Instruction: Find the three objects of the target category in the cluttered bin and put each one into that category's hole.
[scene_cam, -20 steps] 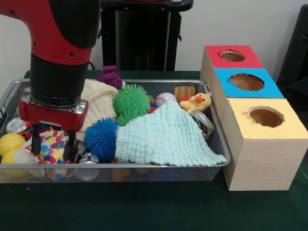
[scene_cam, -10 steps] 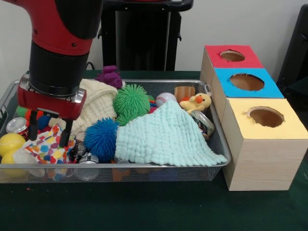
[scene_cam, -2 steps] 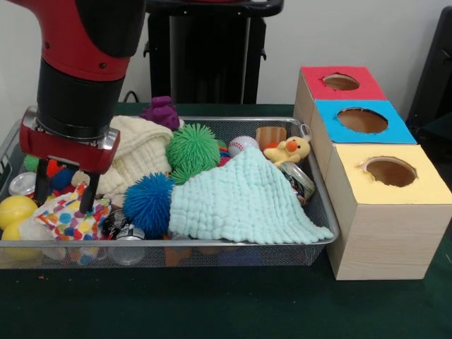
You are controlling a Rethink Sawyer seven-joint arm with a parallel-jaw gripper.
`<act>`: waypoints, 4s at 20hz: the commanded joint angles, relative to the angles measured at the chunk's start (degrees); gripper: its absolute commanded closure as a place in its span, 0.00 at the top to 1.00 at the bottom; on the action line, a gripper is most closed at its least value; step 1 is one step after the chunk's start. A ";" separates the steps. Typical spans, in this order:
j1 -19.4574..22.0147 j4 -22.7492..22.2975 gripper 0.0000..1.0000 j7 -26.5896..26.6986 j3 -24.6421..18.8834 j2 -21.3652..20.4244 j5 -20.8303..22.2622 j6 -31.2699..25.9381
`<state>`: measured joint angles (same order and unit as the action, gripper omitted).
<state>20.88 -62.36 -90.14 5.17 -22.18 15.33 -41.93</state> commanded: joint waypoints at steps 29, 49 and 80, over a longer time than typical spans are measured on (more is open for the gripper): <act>2.97 -8.04 0.00 -5.44 -3.98 6.36 3.19 22.78; 0.34 -25.99 0.00 -4.00 -8.38 -14.46 -6.15 10.83; -5.98 -25.60 0.00 -7.64 -9.71 -16.56 -15.54 3.82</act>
<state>15.71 -84.25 -90.14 1.11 -41.77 2.53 -30.34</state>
